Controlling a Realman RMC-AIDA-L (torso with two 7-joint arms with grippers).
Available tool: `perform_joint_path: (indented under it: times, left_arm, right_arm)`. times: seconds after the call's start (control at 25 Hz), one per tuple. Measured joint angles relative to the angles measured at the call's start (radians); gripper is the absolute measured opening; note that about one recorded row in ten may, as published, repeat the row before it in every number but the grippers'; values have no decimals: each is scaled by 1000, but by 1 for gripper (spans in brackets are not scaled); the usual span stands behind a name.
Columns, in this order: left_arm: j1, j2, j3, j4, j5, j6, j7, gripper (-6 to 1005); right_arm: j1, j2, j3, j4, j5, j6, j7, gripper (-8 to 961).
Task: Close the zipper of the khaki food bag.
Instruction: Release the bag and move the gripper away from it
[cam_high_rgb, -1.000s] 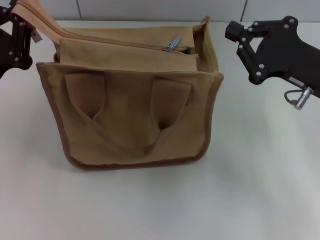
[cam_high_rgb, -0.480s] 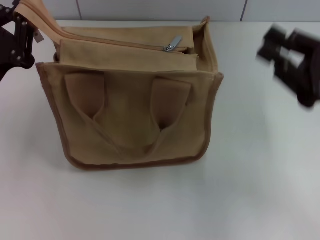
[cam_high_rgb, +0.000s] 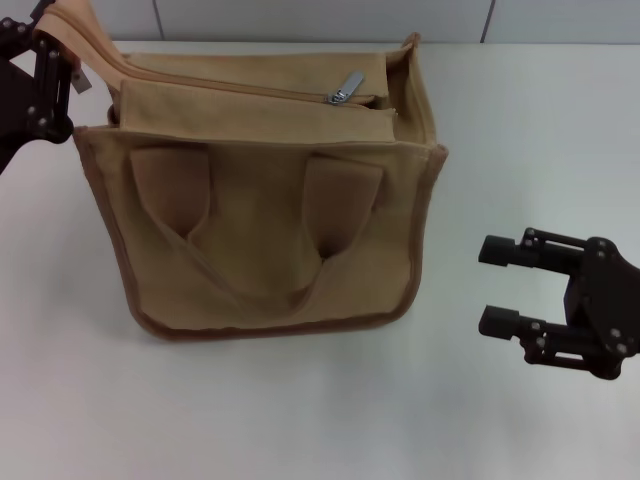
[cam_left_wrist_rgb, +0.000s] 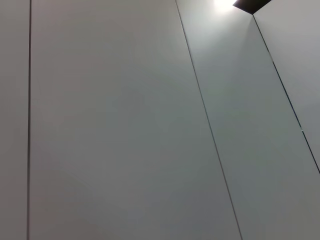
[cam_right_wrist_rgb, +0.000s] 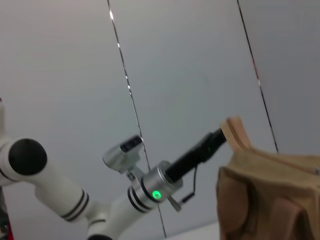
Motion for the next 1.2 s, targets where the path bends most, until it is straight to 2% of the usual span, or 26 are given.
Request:
perform_joint_path:
  times: [0.28,0.48,0.6,0.72,0.84,0.96,1.08,1.2]
  left_arm:
    - [14,4,0,5,4,1,-98,95]
    - [46,16,3,81,73,-8,-275,115]
    - [75,36,3,176,137,3,-482,242]
    - [90,73,3,228,187,61,-672,368]
    - [96,112,-3,245,226,141,-792,490]
    - [98,136,3,270,291,203,-872,601]
    - [94,140,28,282,388,227,-898,689]
    - [83,129,85,278,442,229,-889,776]
  right_arm:
    - [10,7,44,6,-56,-10,-12,703]
    - [20,8,41,7,-71,-2,-13,702]
    - [27,9,45,8,-83,-1,-13,702]
    - [29,9,46,10,-85,6,-13,703]
    - [36,7,46,18,-86,11,-12,703]
    - [45,0,46,32,-91,11,-12,703]
    - [52,-2,46,33,-107,13,-12,703]
    - [60,-1,46,33,-129,24,-13,703]
